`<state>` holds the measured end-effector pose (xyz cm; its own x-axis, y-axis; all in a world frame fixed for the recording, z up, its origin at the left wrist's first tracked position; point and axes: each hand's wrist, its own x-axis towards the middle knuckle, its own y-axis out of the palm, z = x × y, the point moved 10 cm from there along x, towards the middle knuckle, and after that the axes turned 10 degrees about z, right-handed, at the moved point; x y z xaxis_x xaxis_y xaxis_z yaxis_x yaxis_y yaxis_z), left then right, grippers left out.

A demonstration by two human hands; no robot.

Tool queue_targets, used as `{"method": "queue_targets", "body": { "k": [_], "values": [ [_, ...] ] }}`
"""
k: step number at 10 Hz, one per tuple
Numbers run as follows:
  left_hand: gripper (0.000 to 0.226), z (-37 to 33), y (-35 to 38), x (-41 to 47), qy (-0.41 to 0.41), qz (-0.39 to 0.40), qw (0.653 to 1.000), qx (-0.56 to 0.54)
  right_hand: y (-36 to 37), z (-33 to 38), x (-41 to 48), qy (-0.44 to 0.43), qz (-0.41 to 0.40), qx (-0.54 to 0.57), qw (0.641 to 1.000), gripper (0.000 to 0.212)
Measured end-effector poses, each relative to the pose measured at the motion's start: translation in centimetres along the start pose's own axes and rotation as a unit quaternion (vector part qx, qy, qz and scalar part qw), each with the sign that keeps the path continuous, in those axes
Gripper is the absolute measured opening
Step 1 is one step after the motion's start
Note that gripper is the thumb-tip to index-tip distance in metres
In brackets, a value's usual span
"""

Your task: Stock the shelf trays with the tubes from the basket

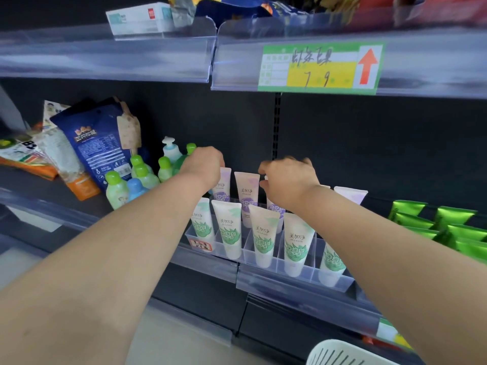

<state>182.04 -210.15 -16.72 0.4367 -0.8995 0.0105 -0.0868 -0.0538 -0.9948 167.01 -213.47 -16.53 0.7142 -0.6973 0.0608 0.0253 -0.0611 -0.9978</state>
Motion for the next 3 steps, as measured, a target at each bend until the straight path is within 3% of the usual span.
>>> {"method": "queue_targets", "body": {
  "k": [2, 3],
  "values": [
    [0.041, -0.6, -0.6, -0.5, 0.013, -0.008, 0.999, -0.042, -0.4, 0.1, -0.6, 0.003, 0.001, -0.003, 1.0, 0.027],
    [0.032, -1.9, -1.4, -1.0, 0.035, -0.013, 0.998, -0.055, -0.9, -0.3, -1.4, 0.001, -0.004, 0.009, 1.0, 0.028]
  ]
}}
